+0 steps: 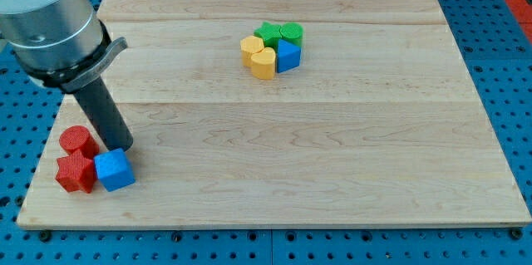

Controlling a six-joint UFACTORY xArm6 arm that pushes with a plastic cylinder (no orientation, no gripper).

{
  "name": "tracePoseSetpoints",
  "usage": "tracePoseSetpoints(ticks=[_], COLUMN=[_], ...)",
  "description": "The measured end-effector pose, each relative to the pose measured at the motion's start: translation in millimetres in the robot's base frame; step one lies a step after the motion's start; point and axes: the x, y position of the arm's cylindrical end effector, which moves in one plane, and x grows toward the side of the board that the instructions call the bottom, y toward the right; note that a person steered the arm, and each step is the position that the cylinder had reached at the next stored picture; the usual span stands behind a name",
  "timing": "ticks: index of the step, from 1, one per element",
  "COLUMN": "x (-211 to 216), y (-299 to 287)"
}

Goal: Move the yellow heart towards bottom left

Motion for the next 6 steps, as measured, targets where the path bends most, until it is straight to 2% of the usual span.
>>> tracePoseSetpoints(ticks=[1,2,3,4,5,6], x=[-4.7,3.0,0.3,-27.5,-84.7,-146.5], y=[38.3,53.0,142.9,250.3,324.4,332.5])
